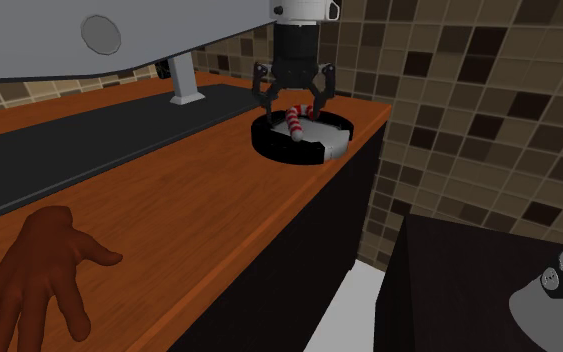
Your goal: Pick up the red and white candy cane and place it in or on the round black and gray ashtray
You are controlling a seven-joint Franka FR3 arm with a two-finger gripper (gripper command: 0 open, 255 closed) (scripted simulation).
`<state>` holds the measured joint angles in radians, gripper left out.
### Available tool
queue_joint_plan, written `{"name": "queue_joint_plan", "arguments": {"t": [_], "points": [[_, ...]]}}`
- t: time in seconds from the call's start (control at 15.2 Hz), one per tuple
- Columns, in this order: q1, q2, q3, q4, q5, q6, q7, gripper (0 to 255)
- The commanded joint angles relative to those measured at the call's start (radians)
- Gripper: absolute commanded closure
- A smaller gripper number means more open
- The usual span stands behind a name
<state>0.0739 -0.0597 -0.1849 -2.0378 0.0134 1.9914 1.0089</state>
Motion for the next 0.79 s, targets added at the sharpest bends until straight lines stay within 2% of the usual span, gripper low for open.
{"name": "queue_joint_plan", "arguments": {"t": [0.0, 0.26, 0.73], "points": [[0.000, 0.000, 0.000, 0.000, 0.000, 0.000, 0.000, 0], [0.000, -0.023, 0.001, 0.103, -0.005, -0.125, 0.004, 0], [0.000, -0.023, 0.001, 0.103, -0.005, -0.125, 0.004, 0]]}}
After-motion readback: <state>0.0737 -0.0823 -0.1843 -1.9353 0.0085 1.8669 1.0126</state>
